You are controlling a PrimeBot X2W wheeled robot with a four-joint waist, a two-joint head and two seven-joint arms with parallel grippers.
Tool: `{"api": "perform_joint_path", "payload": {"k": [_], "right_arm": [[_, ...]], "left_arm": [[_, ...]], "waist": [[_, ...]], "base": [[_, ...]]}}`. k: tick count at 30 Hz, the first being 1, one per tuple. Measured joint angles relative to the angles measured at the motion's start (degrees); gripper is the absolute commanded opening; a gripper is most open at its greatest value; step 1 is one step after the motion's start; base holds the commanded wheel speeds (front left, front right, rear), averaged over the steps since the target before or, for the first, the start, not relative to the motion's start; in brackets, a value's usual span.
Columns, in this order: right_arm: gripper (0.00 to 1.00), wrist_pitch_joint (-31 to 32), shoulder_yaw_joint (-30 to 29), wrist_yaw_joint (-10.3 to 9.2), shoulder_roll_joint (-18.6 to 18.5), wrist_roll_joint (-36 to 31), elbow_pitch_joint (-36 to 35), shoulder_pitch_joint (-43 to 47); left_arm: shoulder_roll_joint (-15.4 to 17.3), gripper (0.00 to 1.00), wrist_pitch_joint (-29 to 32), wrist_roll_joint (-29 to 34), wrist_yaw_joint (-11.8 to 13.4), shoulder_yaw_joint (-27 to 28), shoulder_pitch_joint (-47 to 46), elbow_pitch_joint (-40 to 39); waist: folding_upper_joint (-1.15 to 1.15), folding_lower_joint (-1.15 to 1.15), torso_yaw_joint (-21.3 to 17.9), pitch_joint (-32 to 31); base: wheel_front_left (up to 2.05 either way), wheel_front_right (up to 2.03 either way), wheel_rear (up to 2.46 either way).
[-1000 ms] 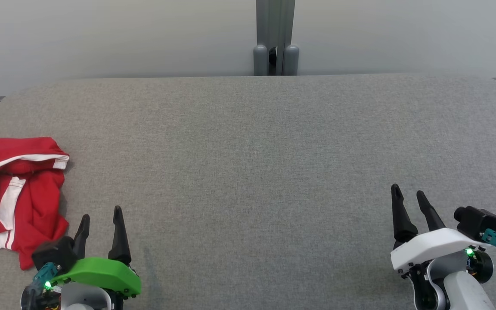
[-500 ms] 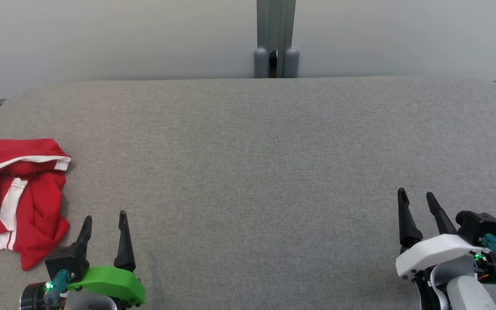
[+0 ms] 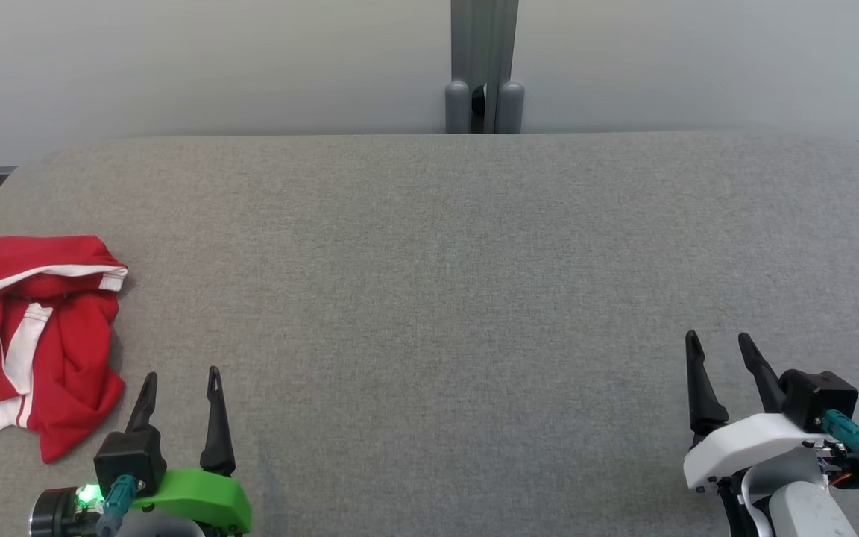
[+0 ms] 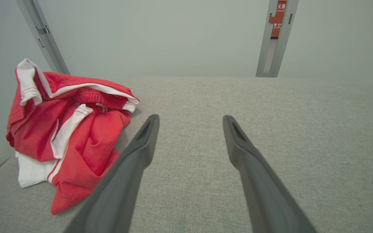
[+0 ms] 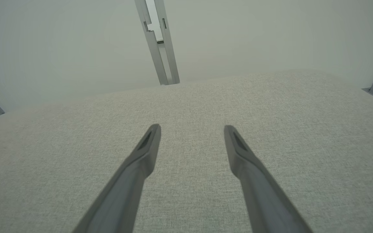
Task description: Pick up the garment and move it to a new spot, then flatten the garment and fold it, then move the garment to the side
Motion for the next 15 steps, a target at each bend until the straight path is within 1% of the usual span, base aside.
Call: {"api": "perform_joint_path", "payload": {"k": [4, 7, 11, 15], "right_arm": [[1.00, -0.45, 0.37, 0.00, -0.02, -1.70, 0.07, 0.05], [1.00, -0.90, 1.12, 0.00, -0.05, -3.65, 0.09, 0.03], [1.00, -1.24, 2.90, 0.00, -0.08, -5.11, 0.16, -0.08], [1.00, -1.70, 5.45, 0.01, -0.05, -6.71, 0.44, -0.16]], "left_arm": [[-0.40, 1.00, -0.45, 1.83, 0.20, 0.45, 0.08, 0.07], [-0.66, 1.00, -0.78, 3.00, 0.31, 0.91, 0.06, 0.09], [-0.77, 1.00, -1.21, 4.77, 0.31, 1.76, 0.02, 0.21], [-1.30, 1.00, -1.68, 5.89, 0.52, 3.09, 0.10, 0.63]], "waist": [[0.00, 0.00, 0.80, 0.32], [0.00, 0.00, 2.12, 0.72], [0.00, 0.00, 4.89, 1.22], [0.00, 0.00, 8.70, 1.61]], "base": [[0.00, 0.00, 0.00], [0.00, 0.00, 0.00], [0.00, 0.00, 0.00], [0.00, 0.00, 0.00]]}}
